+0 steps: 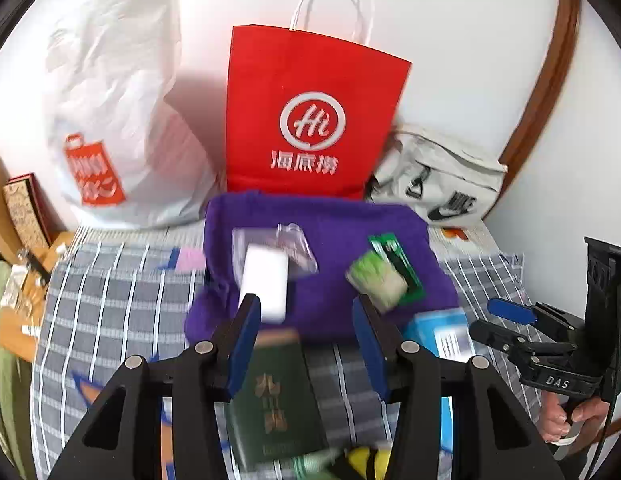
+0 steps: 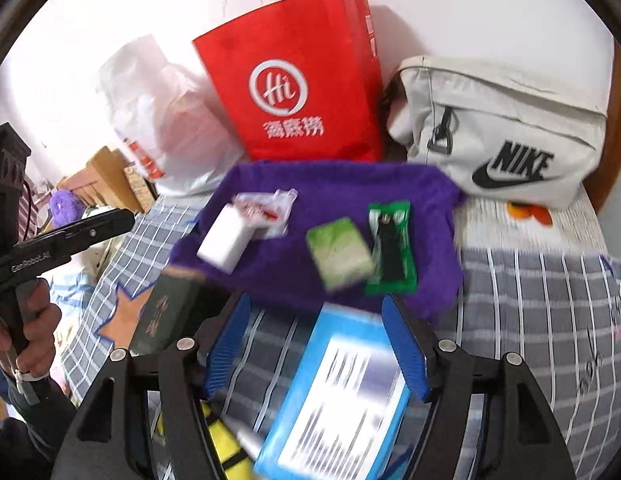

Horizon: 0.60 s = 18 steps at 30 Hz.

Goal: Organize soft objects
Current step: 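Move the right tool to the black watch strap while the left tool returns toward the yellow bag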

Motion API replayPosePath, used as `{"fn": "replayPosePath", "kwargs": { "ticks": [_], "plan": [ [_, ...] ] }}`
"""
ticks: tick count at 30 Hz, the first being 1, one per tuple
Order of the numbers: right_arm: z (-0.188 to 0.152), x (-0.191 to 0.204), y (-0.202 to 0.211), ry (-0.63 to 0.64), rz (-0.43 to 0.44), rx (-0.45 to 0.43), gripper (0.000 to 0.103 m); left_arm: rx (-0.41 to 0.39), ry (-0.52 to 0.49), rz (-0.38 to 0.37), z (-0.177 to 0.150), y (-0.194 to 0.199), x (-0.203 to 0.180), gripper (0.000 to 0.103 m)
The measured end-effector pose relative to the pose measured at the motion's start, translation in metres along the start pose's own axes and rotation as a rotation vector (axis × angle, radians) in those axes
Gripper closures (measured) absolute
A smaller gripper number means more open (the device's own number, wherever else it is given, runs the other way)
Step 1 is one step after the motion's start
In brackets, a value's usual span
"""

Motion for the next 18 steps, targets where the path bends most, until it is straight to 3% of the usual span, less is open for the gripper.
{"fn": "replayPosePath", "kwargs": {
  "ticks": [3,10,15,18],
  "plan": [
    [-0.023,0.008,0.016,0.007,-0.010,-0.004,0.041,0.005,0.005,-0.024,-0.024,0.015,-0.006,0.058],
    [-0.077,0.034,0.050,0.042,0.058,-0.030,0.041,0.013,0.068,-0.040,-0.076,0.037,-0.005,0.058],
    [-0.106,0.067,0.054,0.113,0.110,-0.036,0.041,0.008,0.117,-0.009,-0.106,0.046,0.009,0.058],
    [-0.120,0.090,0.045,0.168,0.125,-0.019,0.051,0.007,0.153,-0.005,-0.119,0.050,0.022,0.058]
  ]
}}
Point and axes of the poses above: each gripper's, at about its wrist camera, not at the fingertips, and y roughly against the way its jaws point, x to its left, z to its top, the point moved 1 cm from there along -y, roughly the way its jaws point, and after that the axes turned 14 degrees about -z, right-handed, at the moved point
